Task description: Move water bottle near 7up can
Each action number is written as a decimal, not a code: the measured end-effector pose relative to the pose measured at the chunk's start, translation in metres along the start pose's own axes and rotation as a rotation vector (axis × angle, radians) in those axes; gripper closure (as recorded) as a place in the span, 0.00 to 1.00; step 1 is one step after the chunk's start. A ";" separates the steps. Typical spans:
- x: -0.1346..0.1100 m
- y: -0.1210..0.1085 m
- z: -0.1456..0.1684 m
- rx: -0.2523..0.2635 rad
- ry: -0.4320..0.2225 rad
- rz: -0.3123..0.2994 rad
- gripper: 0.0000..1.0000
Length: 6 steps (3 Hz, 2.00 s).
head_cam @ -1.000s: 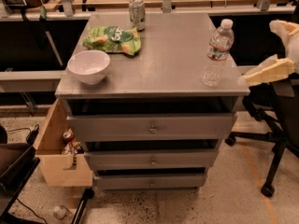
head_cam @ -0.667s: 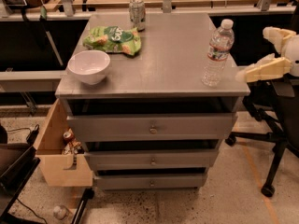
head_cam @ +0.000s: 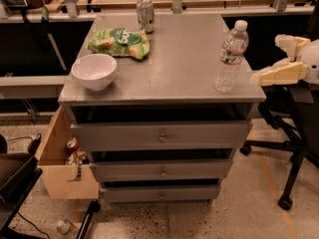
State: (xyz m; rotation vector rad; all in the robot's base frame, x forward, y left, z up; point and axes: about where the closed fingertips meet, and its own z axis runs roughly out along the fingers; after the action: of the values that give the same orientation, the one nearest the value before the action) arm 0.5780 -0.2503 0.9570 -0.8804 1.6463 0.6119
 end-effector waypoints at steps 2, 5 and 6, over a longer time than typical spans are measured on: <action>0.015 -0.012 0.039 -0.081 -0.049 -0.086 0.00; 0.032 -0.039 0.079 -0.101 -0.154 -0.033 0.42; 0.031 -0.037 0.082 -0.105 -0.157 -0.032 0.65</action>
Offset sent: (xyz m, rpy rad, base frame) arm 0.0570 0.0228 -0.0405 0.0152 -0.1353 0.1635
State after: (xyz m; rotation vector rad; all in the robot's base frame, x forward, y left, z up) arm 0.6523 -0.2164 0.9083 -0.9096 1.4671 0.7324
